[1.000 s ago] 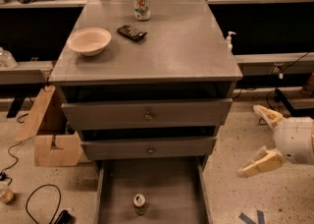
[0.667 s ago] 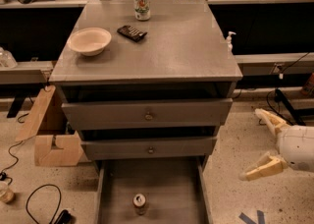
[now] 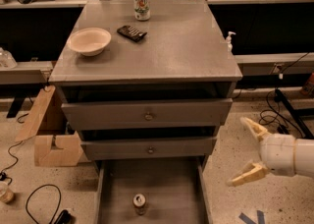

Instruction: Pick orange can from bottom drawer and place on counter

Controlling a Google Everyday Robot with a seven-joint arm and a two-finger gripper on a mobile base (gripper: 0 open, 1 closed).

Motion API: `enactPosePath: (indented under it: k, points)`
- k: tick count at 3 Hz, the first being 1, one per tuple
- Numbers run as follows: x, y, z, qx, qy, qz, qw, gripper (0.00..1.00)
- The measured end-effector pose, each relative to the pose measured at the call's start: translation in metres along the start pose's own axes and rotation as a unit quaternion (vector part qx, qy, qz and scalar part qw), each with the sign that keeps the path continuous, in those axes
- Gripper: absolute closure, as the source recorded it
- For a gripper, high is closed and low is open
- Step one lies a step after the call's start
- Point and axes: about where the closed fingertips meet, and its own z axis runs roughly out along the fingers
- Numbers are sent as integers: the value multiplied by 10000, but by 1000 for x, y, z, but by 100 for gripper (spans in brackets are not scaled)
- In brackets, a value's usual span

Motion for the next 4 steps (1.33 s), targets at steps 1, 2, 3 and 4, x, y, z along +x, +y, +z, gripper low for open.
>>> enactPosePath:
  k: [1,2,3,4]
  points:
    - [52,23,61,-294,-151,-124,9994,0]
    - [106,49,126,-669,-282,-221,9971,0]
    - [160,72,187,-983,-377,-15,9944,0]
    - [181,81,205,-1008,-164,268,9944,0]
